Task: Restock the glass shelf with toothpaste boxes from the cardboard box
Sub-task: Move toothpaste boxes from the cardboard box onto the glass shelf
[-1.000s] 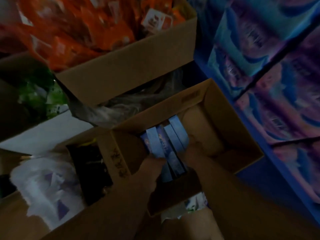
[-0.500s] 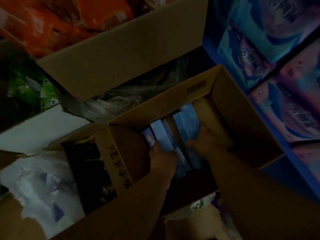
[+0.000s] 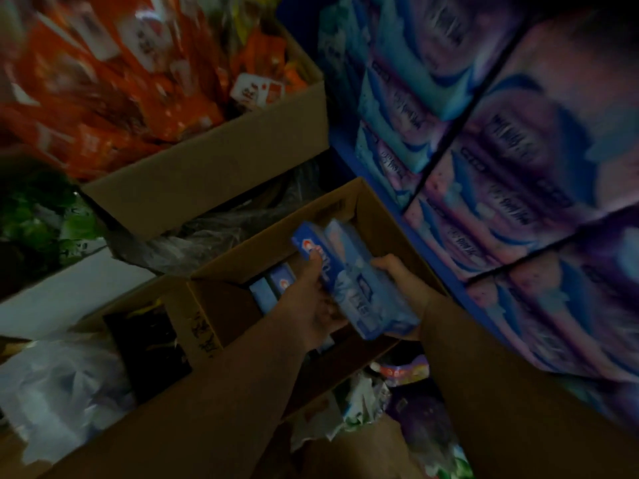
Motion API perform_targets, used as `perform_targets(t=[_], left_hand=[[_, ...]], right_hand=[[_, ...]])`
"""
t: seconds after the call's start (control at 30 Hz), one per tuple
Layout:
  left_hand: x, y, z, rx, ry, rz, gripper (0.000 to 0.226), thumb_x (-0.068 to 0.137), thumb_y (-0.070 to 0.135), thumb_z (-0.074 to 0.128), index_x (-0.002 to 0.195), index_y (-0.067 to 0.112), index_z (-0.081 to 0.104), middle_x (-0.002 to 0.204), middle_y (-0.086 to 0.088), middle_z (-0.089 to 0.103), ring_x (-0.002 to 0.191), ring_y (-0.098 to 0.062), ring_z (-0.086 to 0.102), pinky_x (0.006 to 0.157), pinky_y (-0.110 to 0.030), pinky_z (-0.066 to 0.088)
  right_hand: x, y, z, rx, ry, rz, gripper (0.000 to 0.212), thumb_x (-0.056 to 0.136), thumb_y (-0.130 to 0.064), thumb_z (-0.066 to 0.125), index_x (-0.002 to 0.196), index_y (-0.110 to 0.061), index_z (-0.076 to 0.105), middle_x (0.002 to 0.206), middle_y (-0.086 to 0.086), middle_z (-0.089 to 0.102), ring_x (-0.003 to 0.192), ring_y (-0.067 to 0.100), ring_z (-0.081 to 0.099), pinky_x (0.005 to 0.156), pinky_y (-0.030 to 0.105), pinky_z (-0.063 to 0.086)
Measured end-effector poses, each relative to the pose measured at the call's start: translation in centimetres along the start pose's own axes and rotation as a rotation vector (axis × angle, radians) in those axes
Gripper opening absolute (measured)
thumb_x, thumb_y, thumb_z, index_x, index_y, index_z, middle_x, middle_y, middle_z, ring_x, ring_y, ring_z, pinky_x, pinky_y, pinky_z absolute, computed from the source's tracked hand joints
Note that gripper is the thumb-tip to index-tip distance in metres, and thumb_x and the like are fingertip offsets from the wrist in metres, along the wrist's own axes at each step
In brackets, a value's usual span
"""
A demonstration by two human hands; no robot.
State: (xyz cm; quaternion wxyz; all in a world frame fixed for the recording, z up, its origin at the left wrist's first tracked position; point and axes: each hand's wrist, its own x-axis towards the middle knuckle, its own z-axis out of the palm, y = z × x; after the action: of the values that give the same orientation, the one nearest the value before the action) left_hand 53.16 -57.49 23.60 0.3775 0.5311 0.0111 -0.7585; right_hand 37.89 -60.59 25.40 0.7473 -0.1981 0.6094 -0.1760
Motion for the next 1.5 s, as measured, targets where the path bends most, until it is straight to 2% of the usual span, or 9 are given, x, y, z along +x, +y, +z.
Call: perform_targets(t=[0.07, 0.17, 0.27, 0.4, 0.6, 0.8, 0.9, 1.13, 1.5], left_hand=[[-1.9, 0.6, 1.5, -0.055, -0.059, 0.035, 0.056, 0.095, 0.050, 0.039, 0.135, 0.012, 0.051, 0.113, -0.012, 0.069, 0.095, -0.027, 0.068, 0.071, -0.038, 0.059], [-4.6, 1.4, 3.8, -0.106, -0.109, 0.102, 0.052, 0.097, 0.043, 0.042, 0.136, 0.009, 0.049, 0.126, -0.017, 0.061, 0.111, -0.035, 0.060, 0.086, -0.046, 0.056], [-8.6, 2.5, 6.5, -0.140, -0.137, 0.144, 0.047, 0.097, 0.040, 0.047, 0.129, 0.007, 0.053, 0.123, -0.018, 0.062, 0.113, -0.036, 0.058, 0.096, -0.048, 0.047], [-13.3, 3.4, 8.9, -0.128, -0.203, 0.269, 0.042, 0.094, 0.032, 0.054, 0.130, 0.010, 0.055, 0.117, -0.020, 0.066, 0.100, -0.035, 0.065, 0.079, -0.045, 0.055], [-21.2, 5.6, 12.5, -0.067, -0.333, 0.446, 0.034, 0.095, 0.018, 0.054, 0.128, 0.011, 0.056, 0.116, -0.020, 0.067, 0.093, -0.034, 0.068, 0.073, -0.046, 0.059], [-27.6, 8.2, 15.5, -0.049, -0.531, 0.382, 0.044, 0.096, 0.028, 0.047, 0.136, 0.008, 0.051, 0.130, -0.019, 0.060, 0.114, -0.037, 0.058, 0.090, -0.050, 0.048], [-30.7, 8.9, 17.5, 0.023, -0.608, 0.443, 0.037, 0.096, 0.022, 0.044, 0.129, 0.011, 0.055, 0.124, -0.018, 0.064, 0.106, -0.035, 0.062, 0.094, -0.051, 0.046], [-34.5, 8.1, 21.1, 0.107, -0.768, 0.506, 0.039, 0.095, 0.012, 0.046, 0.134, 0.012, 0.050, 0.124, -0.019, 0.064, 0.106, -0.037, 0.062, 0.092, -0.055, 0.047], [-39.7, 4.8, 28.5, 0.172, -0.835, 0.631, 0.038, 0.089, 0.015, 0.059, 0.127, 0.009, 0.057, 0.116, -0.021, 0.067, 0.103, -0.039, 0.066, 0.082, -0.051, 0.056]], right_hand=[[-2.2, -0.8, 0.5, 0.052, -0.093, 0.013, 0.034, 0.093, -0.037, 0.048, 0.110, -0.011, 0.063, 0.093, 0.012, 0.068, 0.075, 0.024, 0.066, 0.060, 0.031, 0.057], [-5.5, -2.8, 1.3, 0.028, -0.145, -0.036, 0.044, 0.094, -0.038, 0.047, 0.128, -0.011, 0.056, 0.116, 0.016, 0.066, 0.097, 0.030, 0.064, 0.081, 0.040, 0.054], [-9.4, -4.9, 1.9, -0.028, -0.117, -0.185, 0.039, 0.095, -0.038, 0.051, 0.127, -0.016, 0.056, 0.119, 0.013, 0.065, 0.106, 0.028, 0.063, 0.086, 0.039, 0.053], [-15.6, -7.8, 2.9, -0.230, -0.059, -0.441, 0.028, 0.097, -0.029, 0.046, 0.118, -0.021, 0.064, 0.114, 0.010, 0.070, 0.102, 0.025, 0.068, 0.094, 0.043, 0.053], [-25.8, -10.9, 4.1, -0.561, -0.048, -0.720, 0.033, 0.087, -0.027, 0.069, 0.118, -0.018, 0.061, 0.098, -0.006, 0.072, 0.079, -0.002, 0.070, 0.065, 0.014, 0.053], [-33.5, -13.3, 3.9, -0.117, -0.098, -0.820, 0.021, 0.095, -0.009, 0.046, 0.093, -0.013, 0.066, 0.078, 0.008, 0.072, 0.061, 0.016, 0.068, 0.056, 0.025, 0.055], [-35.9, -13.8, 3.2, -0.041, -0.136, -0.856, 0.023, 0.096, -0.013, 0.044, 0.105, -0.009, 0.065, 0.097, 0.018, 0.072, 0.075, 0.026, 0.070, 0.070, 0.036, 0.057], [-40.2, -13.7, 1.2, -0.064, -0.016, -1.048, 0.028, 0.097, -0.008, 0.047, 0.121, -0.013, 0.060, 0.106, 0.011, 0.072, 0.093, 0.028, 0.069, 0.084, 0.044, 0.056], [-52.2, -13.5, -1.1, -0.794, 0.447, -1.141, 0.078, 0.081, -0.030, 0.075, 0.139, -0.051, 0.027, 0.121, -0.017, 0.061, 0.105, 0.003, 0.062, 0.092, 0.024, 0.051]])
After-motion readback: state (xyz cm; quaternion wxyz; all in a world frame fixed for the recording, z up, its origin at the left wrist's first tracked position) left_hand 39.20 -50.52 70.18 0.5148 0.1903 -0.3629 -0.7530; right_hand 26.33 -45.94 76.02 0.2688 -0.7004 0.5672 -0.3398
